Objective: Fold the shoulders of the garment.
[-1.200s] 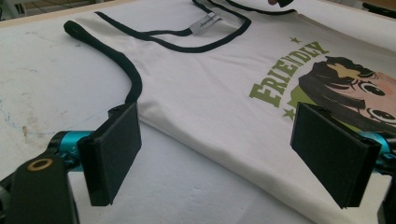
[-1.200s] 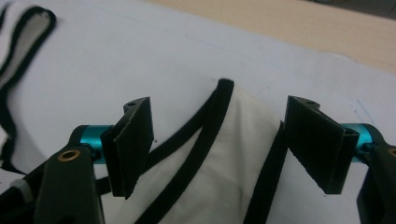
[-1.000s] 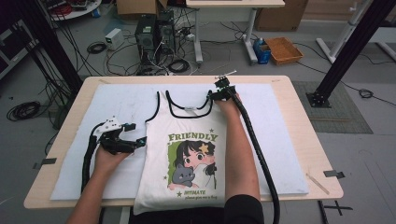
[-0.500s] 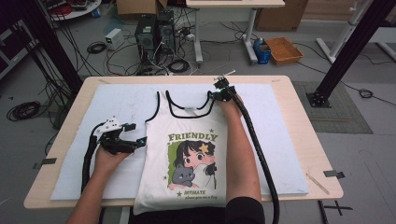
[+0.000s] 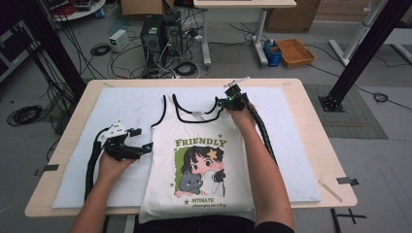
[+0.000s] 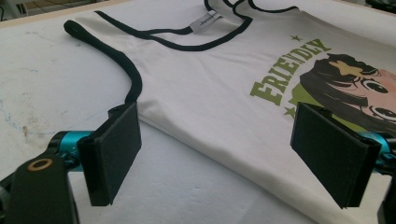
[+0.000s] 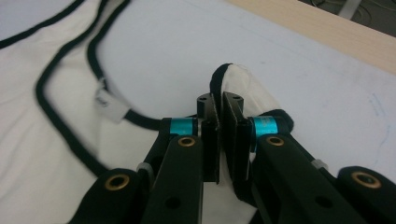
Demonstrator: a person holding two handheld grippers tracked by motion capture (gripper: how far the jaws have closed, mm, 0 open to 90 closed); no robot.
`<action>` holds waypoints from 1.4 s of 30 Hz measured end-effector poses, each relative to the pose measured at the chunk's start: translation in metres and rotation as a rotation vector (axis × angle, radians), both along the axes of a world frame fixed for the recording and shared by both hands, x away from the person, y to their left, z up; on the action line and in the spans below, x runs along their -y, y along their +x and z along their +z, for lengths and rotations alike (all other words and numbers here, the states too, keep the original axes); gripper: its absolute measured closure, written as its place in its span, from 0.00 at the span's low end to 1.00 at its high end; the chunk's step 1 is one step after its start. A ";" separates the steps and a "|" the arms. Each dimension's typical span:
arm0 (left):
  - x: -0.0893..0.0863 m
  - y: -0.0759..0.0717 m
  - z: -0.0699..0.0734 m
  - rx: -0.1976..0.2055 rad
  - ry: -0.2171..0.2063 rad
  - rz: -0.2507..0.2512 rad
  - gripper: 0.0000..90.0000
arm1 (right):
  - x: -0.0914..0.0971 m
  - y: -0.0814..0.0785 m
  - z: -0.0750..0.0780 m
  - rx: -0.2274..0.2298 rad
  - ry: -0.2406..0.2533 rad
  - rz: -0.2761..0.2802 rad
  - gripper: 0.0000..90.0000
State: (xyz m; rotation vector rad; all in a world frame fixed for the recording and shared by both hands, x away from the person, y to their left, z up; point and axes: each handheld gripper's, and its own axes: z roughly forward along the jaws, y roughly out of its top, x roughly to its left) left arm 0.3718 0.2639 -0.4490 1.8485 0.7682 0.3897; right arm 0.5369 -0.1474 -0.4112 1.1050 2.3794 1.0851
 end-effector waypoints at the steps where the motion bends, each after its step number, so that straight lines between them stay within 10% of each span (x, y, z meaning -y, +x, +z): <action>1: 0.000 0.000 0.000 -0.001 -0.001 0.001 0.18 | -0.001 -0.005 0.001 0.004 0.000 0.011 0.97; 20: 0.002 -0.001 0.000 0.005 0.018 0.002 0.18 | 0.003 -0.119 0.006 0.135 0.051 0.106 0.95; 26: 0.004 -0.002 0.000 0.013 0.034 -0.001 0.18 | 0.009 -0.149 -0.016 0.101 0.050 0.117 0.71; 32: 0.003 -0.001 0.000 0.008 0.033 0.005 0.18 | 0.020 -0.155 -0.005 0.172 0.081 0.119 0.67; 42: 0.003 -0.001 0.000 0.005 0.026 0.007 0.18 | 0.018 -0.120 -0.013 0.099 0.047 0.131 0.68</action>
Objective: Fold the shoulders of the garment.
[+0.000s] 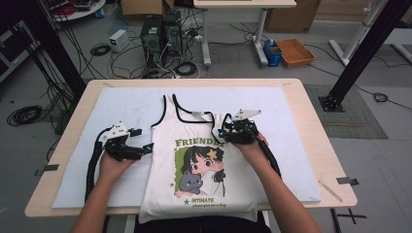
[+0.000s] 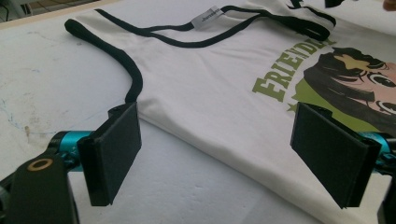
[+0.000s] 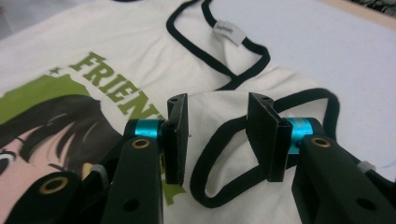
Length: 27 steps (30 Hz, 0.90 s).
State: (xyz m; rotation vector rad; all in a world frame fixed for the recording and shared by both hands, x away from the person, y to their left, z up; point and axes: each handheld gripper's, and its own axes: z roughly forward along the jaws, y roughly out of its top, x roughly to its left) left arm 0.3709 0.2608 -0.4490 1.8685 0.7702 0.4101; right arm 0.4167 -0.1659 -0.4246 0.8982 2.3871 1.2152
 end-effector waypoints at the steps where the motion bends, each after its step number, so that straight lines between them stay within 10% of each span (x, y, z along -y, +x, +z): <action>1: 0.000 0.000 0.000 0.000 0.000 0.000 0.18 | -0.001 0.003 -0.003 -0.009 -0.010 0.001 0.70; 8: -0.001 0.000 0.000 -0.002 -0.006 -0.002 0.18 | -0.004 0.007 -0.014 -0.064 -0.050 0.019 0.95; 27: 0.001 0.000 0.000 0.003 0.011 -0.001 0.18 | 0.010 -0.062 0.001 0.056 0.005 0.116 0.96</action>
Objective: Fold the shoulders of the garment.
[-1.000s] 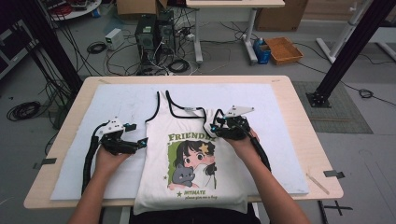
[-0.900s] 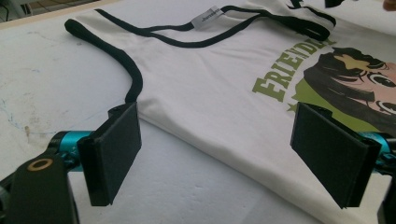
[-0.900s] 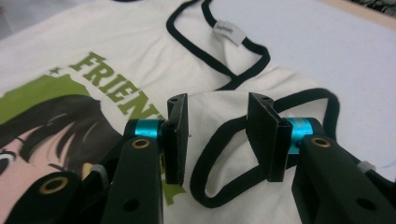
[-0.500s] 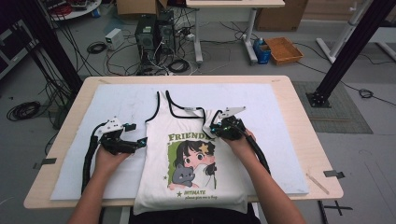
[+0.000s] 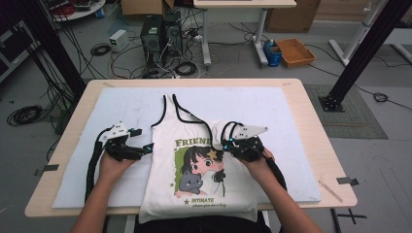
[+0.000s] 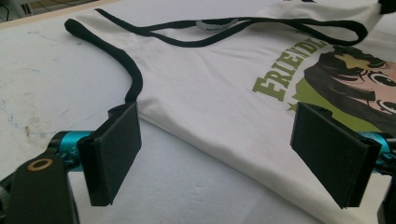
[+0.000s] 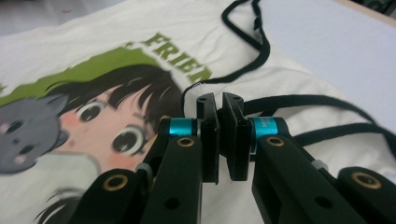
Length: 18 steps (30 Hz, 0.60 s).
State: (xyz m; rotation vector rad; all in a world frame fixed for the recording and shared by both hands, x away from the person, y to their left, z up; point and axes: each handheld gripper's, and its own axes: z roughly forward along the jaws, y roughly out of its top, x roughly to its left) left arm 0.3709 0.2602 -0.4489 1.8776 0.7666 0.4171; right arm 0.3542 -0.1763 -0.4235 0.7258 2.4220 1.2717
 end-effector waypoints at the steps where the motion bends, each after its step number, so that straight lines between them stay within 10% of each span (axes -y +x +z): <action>1: 0.000 0.000 0.000 0.000 0.000 0.001 0.18 | 0.000 -0.003 -0.002 0.000 -0.002 0.003 0.96; 9: 0.000 0.000 0.000 0.000 0.002 0.001 0.18 | 0.003 -0.016 -0.024 -0.035 -0.040 0.004 0.82; 18: 0.001 0.000 0.000 -0.001 0.001 0.003 0.18 | -0.006 0.001 0.002 0.031 0.022 -0.002 0.75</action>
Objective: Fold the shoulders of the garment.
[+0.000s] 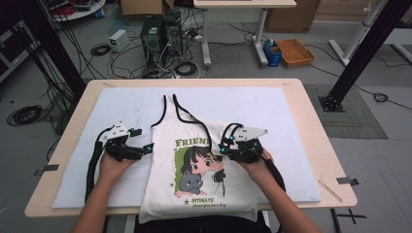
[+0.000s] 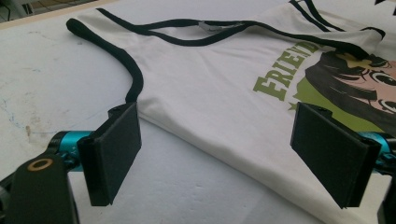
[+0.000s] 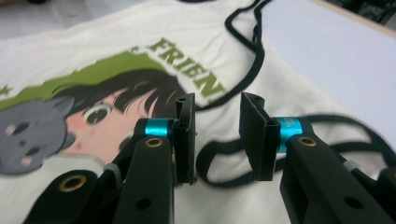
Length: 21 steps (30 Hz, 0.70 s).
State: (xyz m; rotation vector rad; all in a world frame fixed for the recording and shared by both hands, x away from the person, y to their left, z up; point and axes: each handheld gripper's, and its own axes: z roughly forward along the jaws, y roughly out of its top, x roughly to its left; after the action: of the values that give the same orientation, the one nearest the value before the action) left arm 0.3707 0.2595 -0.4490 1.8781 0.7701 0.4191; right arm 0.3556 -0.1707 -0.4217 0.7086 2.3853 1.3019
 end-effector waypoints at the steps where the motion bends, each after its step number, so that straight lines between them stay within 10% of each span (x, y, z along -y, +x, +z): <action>1: 0.000 0.000 0.000 0.000 0.001 -0.001 0.18 | -0.002 0.004 -0.001 -0.020 -0.005 0.008 0.76; 8: -0.001 0.000 0.000 -0.002 -0.003 -0.002 0.18 | -0.009 0.014 -0.026 -0.143 -0.061 0.045 0.87; 15: -0.001 0.000 0.000 0.000 -0.001 -0.001 0.18 | -0.005 0.003 -0.026 -0.116 -0.069 0.052 0.93; 21: 0.000 0.000 0.000 -0.001 -0.001 0.002 0.18 | 0.000 0.000 -0.027 -0.118 -0.050 0.023 0.69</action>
State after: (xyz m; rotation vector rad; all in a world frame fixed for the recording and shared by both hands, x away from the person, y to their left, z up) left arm 0.3709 0.2599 -0.4490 1.8770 0.7728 0.4194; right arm 0.3553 -0.1706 -0.4486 0.7655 2.5166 1.2365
